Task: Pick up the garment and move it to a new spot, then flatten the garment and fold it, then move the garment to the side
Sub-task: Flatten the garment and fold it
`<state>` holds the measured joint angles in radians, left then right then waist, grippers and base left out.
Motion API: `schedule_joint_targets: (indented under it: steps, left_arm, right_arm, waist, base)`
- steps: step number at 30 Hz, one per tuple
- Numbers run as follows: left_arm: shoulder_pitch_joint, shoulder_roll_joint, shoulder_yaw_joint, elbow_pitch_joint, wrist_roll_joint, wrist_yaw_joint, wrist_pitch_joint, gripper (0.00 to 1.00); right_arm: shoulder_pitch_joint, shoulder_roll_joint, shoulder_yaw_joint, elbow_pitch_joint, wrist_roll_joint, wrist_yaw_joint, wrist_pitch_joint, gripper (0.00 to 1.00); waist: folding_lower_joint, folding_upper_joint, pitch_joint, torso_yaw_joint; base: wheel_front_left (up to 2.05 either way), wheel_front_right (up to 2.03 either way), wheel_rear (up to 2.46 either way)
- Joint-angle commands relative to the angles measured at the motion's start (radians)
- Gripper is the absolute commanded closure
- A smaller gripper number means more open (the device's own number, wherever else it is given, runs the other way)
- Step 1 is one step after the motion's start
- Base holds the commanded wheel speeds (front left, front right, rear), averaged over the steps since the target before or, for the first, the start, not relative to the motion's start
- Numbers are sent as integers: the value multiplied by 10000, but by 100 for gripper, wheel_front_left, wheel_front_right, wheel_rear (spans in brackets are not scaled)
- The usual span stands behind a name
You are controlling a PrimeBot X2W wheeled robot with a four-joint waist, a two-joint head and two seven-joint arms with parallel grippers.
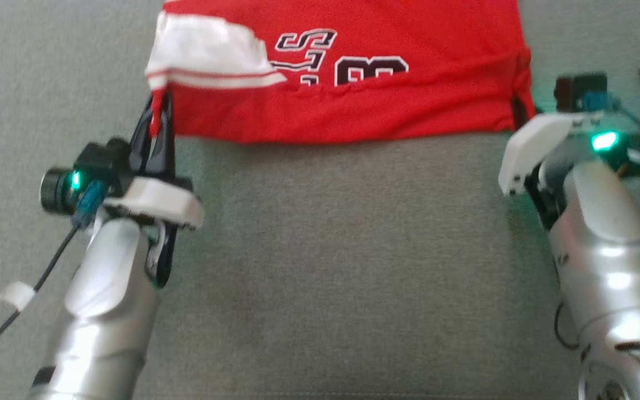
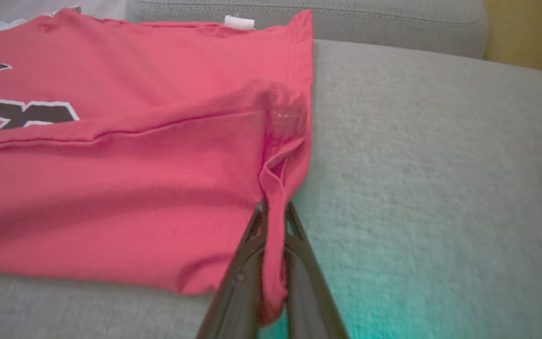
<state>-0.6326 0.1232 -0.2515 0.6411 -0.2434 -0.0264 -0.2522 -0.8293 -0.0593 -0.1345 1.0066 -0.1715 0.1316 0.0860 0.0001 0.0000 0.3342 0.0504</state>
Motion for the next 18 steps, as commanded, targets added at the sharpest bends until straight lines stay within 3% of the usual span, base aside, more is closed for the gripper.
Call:
schedule_joint_targets:
  steps: [1, 8, 18]
  left_arm:
    - [131, 496, 413, -59, 86, 68, -94, 100]
    - [614, 936, 411, 427, 117, 115, 73, 100]
    - [2115, 1265, -194, 143, -143, -535, 2011, 100]
  right_arm:
    - [374, 91, 147, -86, 211, -9, -297, 100]
    - [860, 91, 501, -132, 291, -9, -604, 100]
    - [2138, 91, 956, -1040, 907, -9, 836, 100]
  waist:
    - [-1, 0, -341, -254]
    - [-1, 0, -1028, -570]
    - [-1, 0, -2269, -695]
  base:
    - [0, 0, 0]
    - [0, 0, 0]
    - [0, 0, 0]
